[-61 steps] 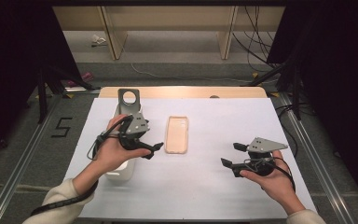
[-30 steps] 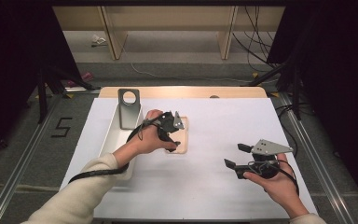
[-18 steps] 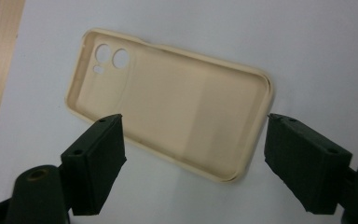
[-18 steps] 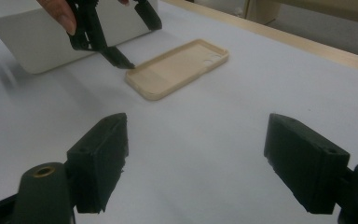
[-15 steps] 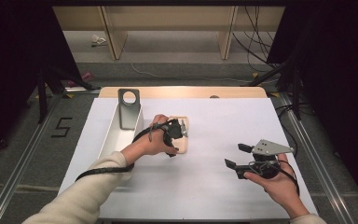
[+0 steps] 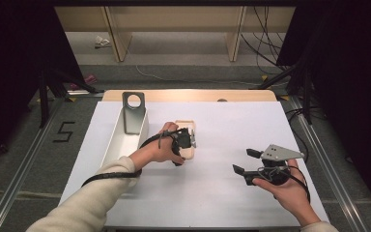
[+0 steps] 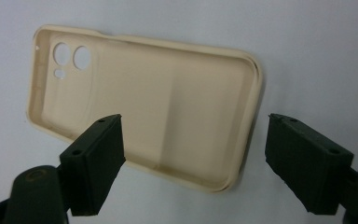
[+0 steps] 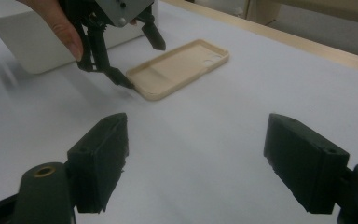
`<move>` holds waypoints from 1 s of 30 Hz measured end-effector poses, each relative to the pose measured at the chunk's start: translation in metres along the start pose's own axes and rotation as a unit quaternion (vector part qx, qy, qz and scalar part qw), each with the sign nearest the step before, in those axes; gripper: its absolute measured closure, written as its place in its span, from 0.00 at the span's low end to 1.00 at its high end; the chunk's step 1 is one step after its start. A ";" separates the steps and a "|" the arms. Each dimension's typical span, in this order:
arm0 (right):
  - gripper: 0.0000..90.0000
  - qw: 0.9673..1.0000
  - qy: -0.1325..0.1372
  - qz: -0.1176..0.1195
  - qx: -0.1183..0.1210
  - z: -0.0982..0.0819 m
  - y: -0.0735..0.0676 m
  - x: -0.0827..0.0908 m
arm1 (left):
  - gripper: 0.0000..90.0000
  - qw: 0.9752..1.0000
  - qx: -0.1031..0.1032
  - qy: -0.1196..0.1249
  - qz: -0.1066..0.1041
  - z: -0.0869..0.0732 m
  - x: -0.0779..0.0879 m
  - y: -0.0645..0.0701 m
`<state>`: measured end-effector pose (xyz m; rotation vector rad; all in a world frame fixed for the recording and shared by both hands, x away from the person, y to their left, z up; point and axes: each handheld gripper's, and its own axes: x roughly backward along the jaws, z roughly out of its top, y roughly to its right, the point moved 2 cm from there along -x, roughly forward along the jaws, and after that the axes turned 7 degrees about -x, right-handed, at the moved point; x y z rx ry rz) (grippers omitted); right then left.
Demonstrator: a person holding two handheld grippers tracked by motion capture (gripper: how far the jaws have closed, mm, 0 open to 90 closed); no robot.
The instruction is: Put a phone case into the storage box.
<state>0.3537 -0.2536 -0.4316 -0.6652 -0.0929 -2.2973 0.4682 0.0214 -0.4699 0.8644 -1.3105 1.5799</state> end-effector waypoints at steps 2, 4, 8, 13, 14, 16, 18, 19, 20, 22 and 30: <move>0.25 1.000 0.000 0.000 0.000 0.000 0.000 0.000 | 0.22 1.000 -0.003 -0.002 0.002 -0.001 -0.002 0.000; 0.25 1.000 0.000 0.000 0.000 0.000 0.000 0.000 | 0.22 1.000 -0.012 -0.003 0.003 -0.001 -0.004 -0.001; 0.25 1.000 -0.001 0.001 0.000 0.000 0.000 0.000 | 0.22 1.000 -0.012 -0.005 0.004 -0.002 -0.006 -0.002; 0.25 1.000 0.000 0.001 0.001 0.000 0.000 0.000 | 0.22 1.000 -0.017 -0.009 0.000 -0.002 -0.009 -0.003; 0.25 1.000 0.000 0.002 0.001 0.000 0.000 0.000 | 0.22 1.000 -0.016 -0.008 0.000 -0.001 -0.010 -0.003; 0.26 1.000 0.000 0.001 0.001 0.000 0.000 0.000 | 0.22 1.000 -0.011 -0.007 -0.003 -0.001 -0.010 -0.002; 0.26 1.000 -0.002 0.002 0.001 0.000 -0.001 0.000 | 0.22 1.000 -0.014 -0.006 -0.002 -0.001 -0.010 -0.003; 0.26 1.000 -0.002 0.002 0.001 0.000 -0.001 0.000 | 0.22 1.000 -0.010 -0.006 -0.004 -0.002 -0.010 -0.003; 0.26 1.000 -0.002 0.003 0.001 0.000 -0.001 0.000 | 0.22 1.000 -0.011 -0.006 -0.005 -0.001 -0.010 -0.003; 0.26 1.000 -0.002 0.003 0.001 0.000 -0.001 0.000 | 0.22 1.000 -0.012 -0.006 -0.006 -0.001 -0.010 -0.003; 0.26 1.000 -0.002 0.004 0.002 0.000 -0.001 -0.001 | 0.26 1.000 -0.012 -0.008 -0.022 -0.002 -0.011 -0.005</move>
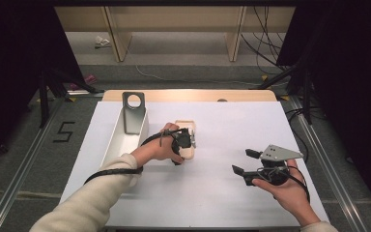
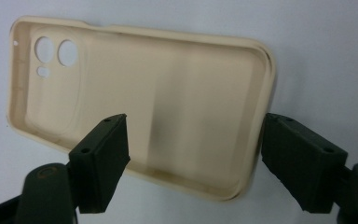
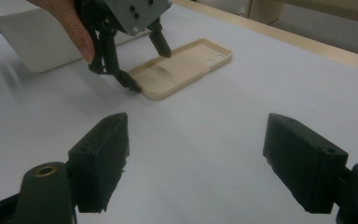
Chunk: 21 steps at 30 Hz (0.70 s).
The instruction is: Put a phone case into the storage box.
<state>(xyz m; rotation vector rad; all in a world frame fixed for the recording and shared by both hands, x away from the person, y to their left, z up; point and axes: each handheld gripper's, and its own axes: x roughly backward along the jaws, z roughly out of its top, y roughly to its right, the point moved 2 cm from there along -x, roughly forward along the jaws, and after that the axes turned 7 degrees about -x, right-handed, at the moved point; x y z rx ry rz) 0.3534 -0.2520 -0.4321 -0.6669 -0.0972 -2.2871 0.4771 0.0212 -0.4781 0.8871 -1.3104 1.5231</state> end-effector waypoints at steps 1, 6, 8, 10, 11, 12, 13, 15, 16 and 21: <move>0.26 1.000 0.000 0.000 0.000 0.000 0.000 0.000 | 0.27 1.000 0.000 0.000 -0.003 0.000 0.000 0.000; 0.26 1.000 -0.001 0.001 0.001 0.000 -0.001 0.000 | 0.33 1.000 -0.003 -0.003 -0.016 0.002 0.000 0.001; 0.26 1.000 -0.001 0.001 0.001 0.000 -0.001 0.000 | 0.35 1.000 -0.008 -0.004 -0.019 0.003 0.001 0.001; 0.26 1.000 -0.002 0.001 0.001 0.000 -0.001 0.000 | 0.39 1.000 -0.019 -0.005 -0.019 0.004 0.001 0.001; 0.26 1.000 -0.002 0.001 0.002 0.000 -0.001 0.000 | 0.40 1.000 -0.018 -0.005 -0.025 0.004 0.001 0.002; 0.26 1.000 -0.003 0.001 0.002 0.000 -0.001 0.000 | 0.42 0.999 -0.024 -0.007 -0.023 0.004 0.002 0.001; 0.26 1.000 -0.003 0.002 0.002 0.000 -0.001 0.000 | 0.43 0.999 -0.020 -0.007 -0.029 0.005 0.002 0.002; 0.26 1.000 -0.003 0.002 0.002 0.000 -0.001 -0.001 | 0.46 0.999 -0.026 -0.006 -0.032 0.005 0.002 0.003; 0.26 1.000 -0.003 0.002 0.003 0.000 -0.001 -0.001 | 0.48 0.999 -0.029 -0.007 -0.034 0.005 0.002 0.003; 0.26 1.000 -0.003 0.003 0.002 0.000 -0.001 -0.001 | 0.56 0.998 -0.040 -0.005 -0.044 0.006 0.003 0.004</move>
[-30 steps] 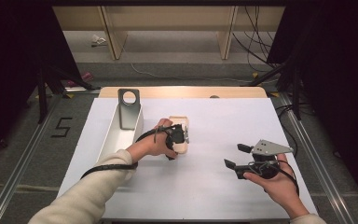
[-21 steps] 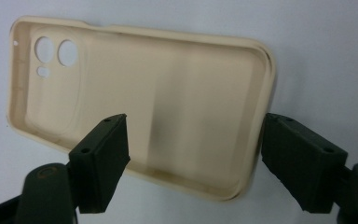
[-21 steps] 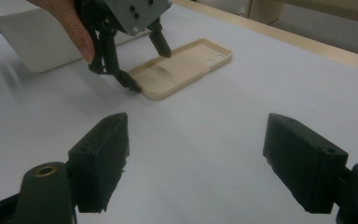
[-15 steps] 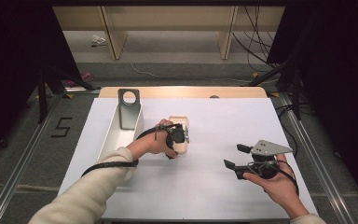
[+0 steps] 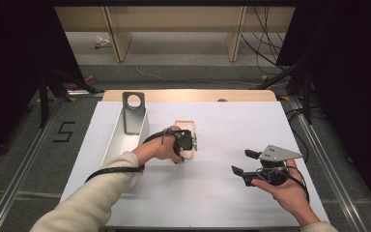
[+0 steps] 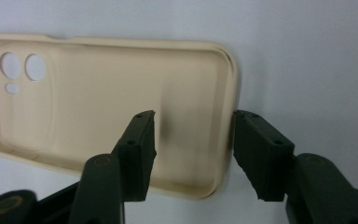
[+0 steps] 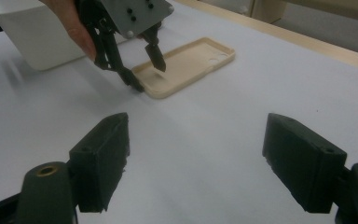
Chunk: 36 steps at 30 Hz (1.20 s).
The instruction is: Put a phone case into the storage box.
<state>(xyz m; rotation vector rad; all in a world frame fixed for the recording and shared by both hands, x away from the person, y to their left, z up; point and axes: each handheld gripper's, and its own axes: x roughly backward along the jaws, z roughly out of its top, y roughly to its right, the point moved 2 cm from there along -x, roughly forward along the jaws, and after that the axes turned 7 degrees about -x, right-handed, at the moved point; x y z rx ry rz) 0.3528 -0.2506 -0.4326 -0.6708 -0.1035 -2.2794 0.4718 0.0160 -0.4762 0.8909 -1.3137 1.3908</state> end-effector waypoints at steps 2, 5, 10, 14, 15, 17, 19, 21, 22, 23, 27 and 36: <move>0.26 1.000 0.000 0.000 0.000 0.000 0.000 0.000 | 0.59 1.000 -0.004 0.001 -0.002 0.000 0.000 0.001; 0.27 1.000 0.000 0.001 0.000 0.000 0.000 0.000 | 0.63 1.000 -0.011 0.001 -0.005 0.001 0.000 0.002; 0.27 1.000 -0.001 0.002 0.000 0.000 0.000 0.000 | 0.68 1.000 -0.022 -0.002 -0.010 0.002 0.001 0.004; 0.27 1.000 -0.002 0.003 0.000 0.000 0.000 -0.001 | 0.72 0.999 -0.033 -0.005 -0.013 0.002 0.001 0.004; 0.27 1.000 -0.002 0.003 0.000 0.000 -0.001 -0.001 | 0.73 0.999 -0.034 -0.005 -0.015 0.002 0.001 0.004; 0.27 1.000 -0.003 0.004 0.001 0.000 -0.001 -0.001 | 0.74 0.999 -0.035 -0.005 -0.018 0.002 0.001 0.004; 0.27 1.000 -0.003 0.005 0.000 0.000 -0.001 -0.001 | 0.76 0.999 -0.036 -0.006 -0.019 0.003 0.001 0.005; 0.27 1.000 -0.005 0.005 0.000 -0.001 -0.001 -0.001 | 0.79 0.999 -0.037 -0.007 -0.020 0.003 0.001 0.006; 0.27 1.000 -0.004 0.005 -0.001 -0.001 -0.001 -0.001 | 0.79 0.999 -0.039 -0.008 -0.020 0.004 0.001 0.006; 0.27 1.000 -0.004 0.005 -0.001 -0.001 0.000 -0.001 | 0.80 0.999 -0.041 -0.009 -0.018 0.004 0.001 0.006; 0.27 1.000 -0.004 0.005 0.000 -0.001 -0.001 -0.002 | 0.81 0.999 -0.042 -0.010 -0.021 0.004 0.001 0.006; 0.27 1.000 -0.005 0.006 0.001 -0.001 -0.001 -0.002 | 0.83 0.999 -0.036 -0.006 -0.026 0.003 0.001 0.006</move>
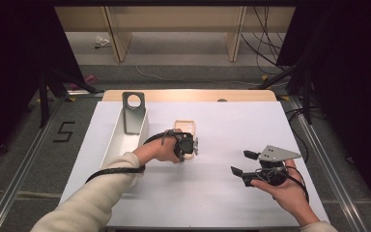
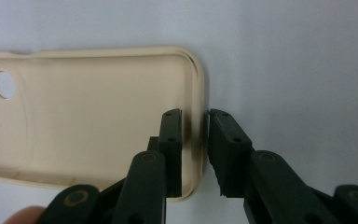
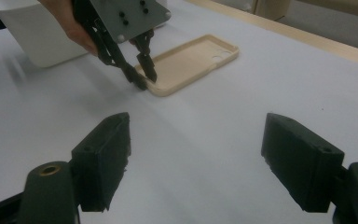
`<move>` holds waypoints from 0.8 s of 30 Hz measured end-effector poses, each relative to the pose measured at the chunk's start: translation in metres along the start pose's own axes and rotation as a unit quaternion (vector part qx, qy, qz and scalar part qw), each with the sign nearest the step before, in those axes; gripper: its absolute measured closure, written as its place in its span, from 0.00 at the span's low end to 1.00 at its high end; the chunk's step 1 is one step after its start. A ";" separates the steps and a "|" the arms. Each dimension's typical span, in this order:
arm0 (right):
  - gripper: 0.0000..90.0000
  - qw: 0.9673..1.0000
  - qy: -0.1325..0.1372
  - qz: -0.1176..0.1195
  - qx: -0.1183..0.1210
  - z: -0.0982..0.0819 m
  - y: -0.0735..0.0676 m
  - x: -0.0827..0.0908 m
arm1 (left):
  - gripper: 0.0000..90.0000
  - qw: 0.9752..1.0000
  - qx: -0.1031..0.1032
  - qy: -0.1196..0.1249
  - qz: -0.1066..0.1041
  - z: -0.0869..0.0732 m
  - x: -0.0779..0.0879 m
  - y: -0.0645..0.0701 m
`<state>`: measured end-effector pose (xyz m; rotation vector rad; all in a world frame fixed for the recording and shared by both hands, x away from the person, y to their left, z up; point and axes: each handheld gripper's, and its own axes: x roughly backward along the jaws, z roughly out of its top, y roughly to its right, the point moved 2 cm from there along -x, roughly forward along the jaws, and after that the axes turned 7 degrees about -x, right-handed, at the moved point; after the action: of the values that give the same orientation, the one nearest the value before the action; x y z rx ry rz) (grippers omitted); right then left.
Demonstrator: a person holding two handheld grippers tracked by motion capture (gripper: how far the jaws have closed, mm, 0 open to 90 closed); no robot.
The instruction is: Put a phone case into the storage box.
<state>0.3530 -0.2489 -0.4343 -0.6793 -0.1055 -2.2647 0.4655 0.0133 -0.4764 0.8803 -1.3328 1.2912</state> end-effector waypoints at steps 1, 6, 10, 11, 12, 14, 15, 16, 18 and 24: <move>0.27 1.000 -0.001 0.000 0.001 0.000 0.000 0.000 | 0.83 1.000 0.001 -0.001 -0.001 0.000 0.000 0.000; 0.28 1.000 -0.002 0.001 0.000 0.000 0.000 0.000 | 0.84 1.000 -0.001 0.000 -0.001 0.001 0.000 -0.001; 0.28 1.000 -0.003 0.001 0.001 0.000 0.000 0.000 | 0.85 1.000 -0.002 -0.006 -0.005 0.002 0.000 -0.001; 0.28 1.000 -0.003 0.001 0.001 0.000 0.000 0.000 | 0.86 1.000 -0.001 -0.007 -0.006 0.002 0.000 -0.002; 0.28 1.000 -0.003 0.001 0.001 0.000 0.000 0.000 | 0.86 1.000 -0.001 -0.007 -0.007 0.002 0.000 -0.002; 0.28 1.000 -0.003 0.002 0.001 0.000 0.000 0.000 | 0.86 1.000 0.000 -0.005 -0.008 0.002 0.000 -0.002; 0.28 1.000 -0.004 0.002 0.001 0.000 0.000 0.000 | 0.87 1.000 0.000 -0.005 -0.009 0.002 0.000 -0.003; 0.28 1.000 -0.004 0.002 0.002 0.000 0.000 0.000 | 0.89 1.000 0.000 -0.005 -0.008 0.002 0.000 -0.003; 0.28 1.000 -0.005 0.002 0.002 0.000 -0.001 0.000 | 0.89 1.000 0.002 -0.009 -0.012 0.003 0.000 -0.004; 0.28 1.000 -0.005 0.003 0.003 0.000 -0.001 0.000 | 0.90 1.000 0.000 -0.013 -0.009 0.004 0.000 -0.003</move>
<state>0.3524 -0.2484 -0.4347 -0.6879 -0.1157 -2.2550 0.4681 0.0085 -0.4755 0.9095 -1.3422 1.2710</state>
